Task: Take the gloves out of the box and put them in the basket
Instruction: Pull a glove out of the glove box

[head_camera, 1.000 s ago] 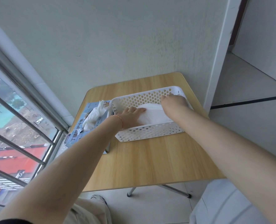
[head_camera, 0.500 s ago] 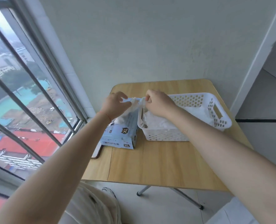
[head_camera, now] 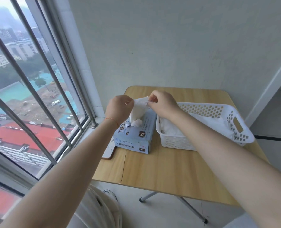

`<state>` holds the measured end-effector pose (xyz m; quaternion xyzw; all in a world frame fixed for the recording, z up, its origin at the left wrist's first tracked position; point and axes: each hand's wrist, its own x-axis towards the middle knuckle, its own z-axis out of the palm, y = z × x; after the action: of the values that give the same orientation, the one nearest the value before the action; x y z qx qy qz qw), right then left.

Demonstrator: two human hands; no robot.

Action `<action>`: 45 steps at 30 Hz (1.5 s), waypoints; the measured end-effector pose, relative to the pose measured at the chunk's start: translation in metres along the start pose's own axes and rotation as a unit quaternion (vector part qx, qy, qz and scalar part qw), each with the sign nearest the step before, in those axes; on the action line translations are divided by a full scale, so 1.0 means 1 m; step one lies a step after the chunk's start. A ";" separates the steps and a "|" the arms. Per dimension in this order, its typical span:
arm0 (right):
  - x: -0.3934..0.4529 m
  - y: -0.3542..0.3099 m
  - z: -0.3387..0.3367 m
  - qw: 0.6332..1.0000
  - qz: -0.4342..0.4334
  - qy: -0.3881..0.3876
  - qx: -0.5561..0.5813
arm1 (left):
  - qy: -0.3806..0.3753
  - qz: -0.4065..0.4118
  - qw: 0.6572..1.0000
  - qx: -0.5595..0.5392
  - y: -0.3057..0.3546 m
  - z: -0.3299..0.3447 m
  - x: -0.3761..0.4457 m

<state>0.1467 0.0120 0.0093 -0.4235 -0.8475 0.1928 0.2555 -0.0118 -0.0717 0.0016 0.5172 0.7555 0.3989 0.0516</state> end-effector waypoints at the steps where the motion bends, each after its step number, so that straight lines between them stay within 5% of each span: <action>1: 0.000 -0.002 -0.001 1.000 0.003 0.006 0.019 | 0.012 -0.003 1.000 -0.006 0.001 -0.004 0.001; 6: -0.003 -0.012 -0.001 0.999 -0.005 -0.002 0.043 | 0.065 -0.070 0.984 -0.149 0.008 -0.018 0.012; 11: -0.006 -0.020 -0.004 0.998 0.003 -0.036 0.051 | 0.049 -0.143 0.911 -0.385 0.020 -0.038 0.013; 16: -0.007 -0.031 -0.001 0.987 -0.013 -0.142 -0.078 | 0.017 -0.129 0.850 -0.510 0.027 -0.053 0.015; 20: -0.009 -0.037 -0.001 0.946 0.015 -0.274 -0.173 | 0.020 -0.137 0.864 -0.484 0.020 -0.056 0.012; 22: -0.007 -0.037 -0.007 0.966 0.033 -0.227 -0.115 | 0.014 -0.146 0.870 -0.471 0.014 -0.054 0.010; 26: 0.003 -0.042 -0.021 0.998 0.032 0.000 0.055 | -0.006 -0.151 0.897 -0.415 0.007 -0.050 0.010; 34: 0.006 -0.062 -0.025 0.975 0.019 -0.023 0.222 | -0.090 -0.123 0.899 -0.410 0.017 -0.050 0.000; 37: 0.009 -0.061 -0.023 0.958 0.040 0.018 0.282 | -0.132 -0.072 0.941 -0.304 0.014 -0.049 -0.006; 40: 0.009 -0.060 -0.027 0.938 0.068 0.024 0.339 | -0.047 -0.059 0.976 -0.204 0.009 -0.045 -0.009; 45: 0.008 -0.059 -0.038 0.895 0.118 0.018 0.431 | 0.059 -0.081 0.973 -0.209 0.009 -0.058 -0.001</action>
<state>0.1288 -0.0111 0.0742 -0.3723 -0.6205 0.5597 0.4038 -0.0329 -0.1034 0.0465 0.4079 0.6965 0.5721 0.1456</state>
